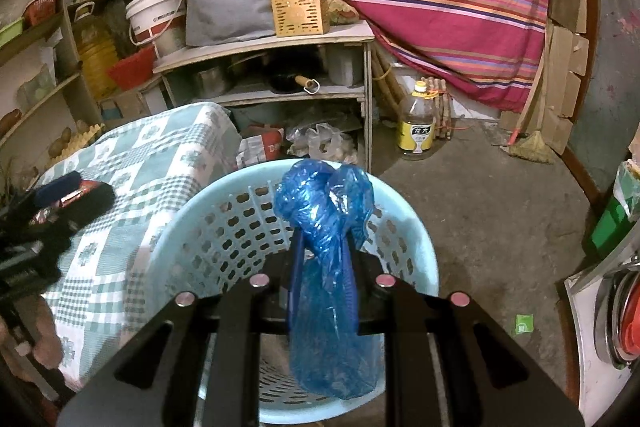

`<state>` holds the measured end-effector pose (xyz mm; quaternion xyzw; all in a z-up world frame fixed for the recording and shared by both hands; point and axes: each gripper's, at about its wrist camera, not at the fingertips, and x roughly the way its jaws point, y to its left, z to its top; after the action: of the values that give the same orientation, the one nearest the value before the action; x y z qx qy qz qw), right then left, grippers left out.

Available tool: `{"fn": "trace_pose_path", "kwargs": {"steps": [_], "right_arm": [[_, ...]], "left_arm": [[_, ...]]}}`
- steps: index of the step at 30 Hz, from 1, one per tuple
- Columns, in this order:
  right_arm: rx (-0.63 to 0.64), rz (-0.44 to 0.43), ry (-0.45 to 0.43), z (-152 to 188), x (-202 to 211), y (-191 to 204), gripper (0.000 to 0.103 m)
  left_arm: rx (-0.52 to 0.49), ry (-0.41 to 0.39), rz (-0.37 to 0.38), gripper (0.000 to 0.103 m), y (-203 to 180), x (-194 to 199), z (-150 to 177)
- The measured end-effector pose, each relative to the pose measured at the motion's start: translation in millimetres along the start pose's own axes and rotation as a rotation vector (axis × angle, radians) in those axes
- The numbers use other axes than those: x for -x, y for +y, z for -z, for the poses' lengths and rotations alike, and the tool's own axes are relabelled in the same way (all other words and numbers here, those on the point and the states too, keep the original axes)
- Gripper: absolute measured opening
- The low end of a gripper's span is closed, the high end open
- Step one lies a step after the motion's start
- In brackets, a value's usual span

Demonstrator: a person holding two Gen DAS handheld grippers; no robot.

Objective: Collect trash
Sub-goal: 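Carry the sleeve and blue bag in both tools over the basket, then open the left tool over the basket while the right tool releases the blue bag, then return to the table and grasp the tan paper bag with the left tool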

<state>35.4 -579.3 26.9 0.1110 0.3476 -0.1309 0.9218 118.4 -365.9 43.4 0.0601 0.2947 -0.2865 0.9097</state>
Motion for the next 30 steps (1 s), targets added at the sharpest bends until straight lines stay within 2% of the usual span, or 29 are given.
{"fn": "trace_pose_path", "kwargs": {"steps": [9,10,11,12,18,25,30], "right_arm": [[0.008,0.011,0.003,-6,-15,21,0.022],[0.009,0.021,0.001,-7,-16,23,0.028],[0.008,0.032,-0.003,-8,-17,24,0.054],[0.000,0.049,-0.015,-9,-16,26,0.073],[-0.026,0.081,-0.025,-11,-19,41,0.076],[0.029,0.089,-0.026,-4,-25,96,0.085],[0.065,0.052,-0.015,4,-32,143,0.085]], "left_arm": [[0.047,-0.039,-0.140,0.097,71,39,2],[0.051,-0.042,-0.158,0.097,80,43,3],[0.056,-0.044,-0.176,0.097,90,47,4],[0.066,-0.046,-0.200,0.097,103,53,6],[0.106,-0.042,-0.294,0.097,167,73,23],[0.175,0.006,-0.397,0.097,255,87,61],[0.244,0.031,-0.406,0.097,305,94,89]]}}
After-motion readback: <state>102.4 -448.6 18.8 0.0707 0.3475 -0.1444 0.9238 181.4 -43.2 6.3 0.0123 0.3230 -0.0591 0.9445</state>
